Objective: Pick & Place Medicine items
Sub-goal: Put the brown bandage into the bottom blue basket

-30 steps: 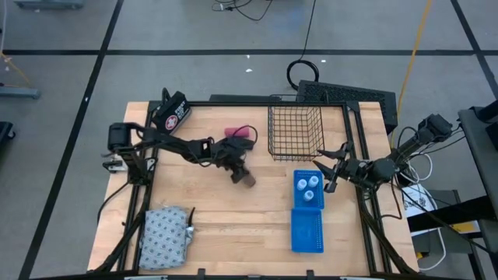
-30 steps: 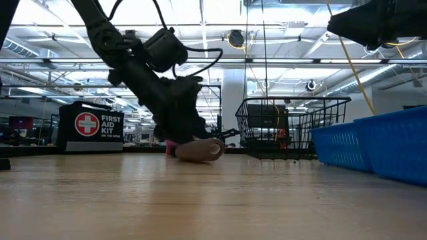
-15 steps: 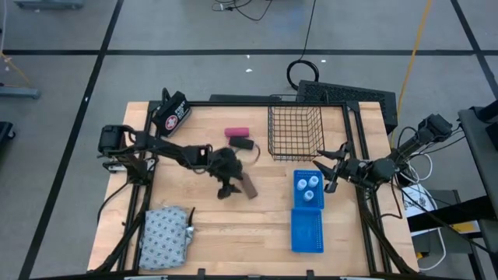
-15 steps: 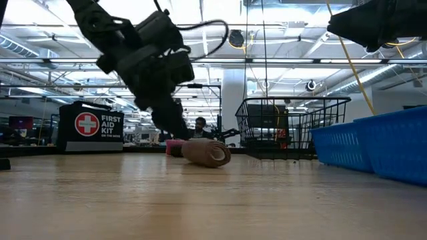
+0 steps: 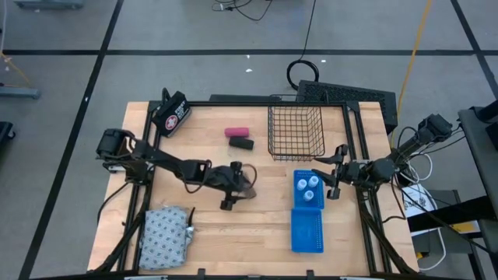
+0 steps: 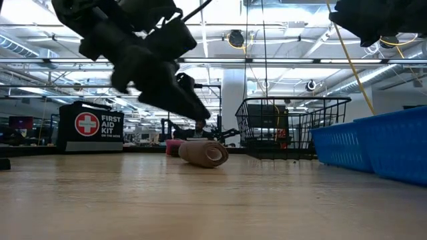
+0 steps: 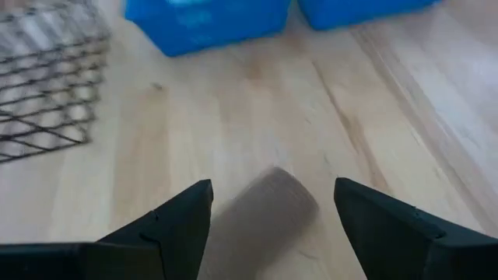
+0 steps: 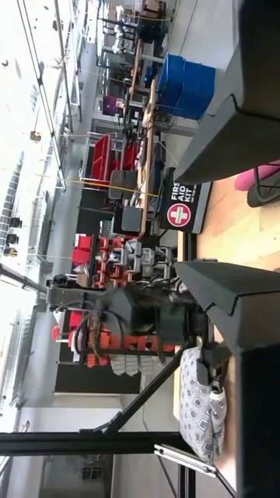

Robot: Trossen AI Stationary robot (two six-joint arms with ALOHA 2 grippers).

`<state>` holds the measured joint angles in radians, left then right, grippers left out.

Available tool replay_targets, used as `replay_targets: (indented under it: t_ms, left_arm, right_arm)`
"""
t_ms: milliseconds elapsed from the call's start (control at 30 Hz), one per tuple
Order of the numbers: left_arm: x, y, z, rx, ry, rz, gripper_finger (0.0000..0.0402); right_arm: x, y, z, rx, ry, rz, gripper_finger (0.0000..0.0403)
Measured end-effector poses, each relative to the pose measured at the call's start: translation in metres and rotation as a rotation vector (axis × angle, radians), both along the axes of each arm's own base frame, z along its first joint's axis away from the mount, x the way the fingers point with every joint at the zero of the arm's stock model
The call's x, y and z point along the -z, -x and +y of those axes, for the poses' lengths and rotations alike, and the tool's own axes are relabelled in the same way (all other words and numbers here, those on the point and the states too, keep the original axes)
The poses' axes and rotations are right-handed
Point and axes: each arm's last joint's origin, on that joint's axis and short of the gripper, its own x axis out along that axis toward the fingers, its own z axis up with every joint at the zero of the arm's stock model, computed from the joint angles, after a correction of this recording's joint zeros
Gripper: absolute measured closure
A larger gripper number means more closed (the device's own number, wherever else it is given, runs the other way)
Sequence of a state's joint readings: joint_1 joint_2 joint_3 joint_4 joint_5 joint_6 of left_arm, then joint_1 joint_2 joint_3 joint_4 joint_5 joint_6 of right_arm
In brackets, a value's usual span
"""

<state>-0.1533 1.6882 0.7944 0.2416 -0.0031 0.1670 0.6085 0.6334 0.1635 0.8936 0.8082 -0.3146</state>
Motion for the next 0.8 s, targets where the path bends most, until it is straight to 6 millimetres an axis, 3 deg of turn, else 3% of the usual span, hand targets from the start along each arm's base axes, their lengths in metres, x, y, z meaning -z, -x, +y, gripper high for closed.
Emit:
replay_targets:
  t_ms: [400,600,800]
  left_arm:
    - [0.011,0.002,0.005,-0.011,-0.221,0.057,0.0128]
    - [0.037,-0.005,0.003,0.029,-0.205,0.093,0.0128]
    - [0.041,-0.013,0.011,-0.145,-0.137,0.021,0.0128]
  right_arm:
    - [0.0,0.0,0.0,0.008,0.018,0.009,0.0243]
    - [0.001,0.0,0.0,0.011,0.021,0.012,0.0243]
    - [0.001,0.0,0.0,0.011,0.026,0.019,0.0244]
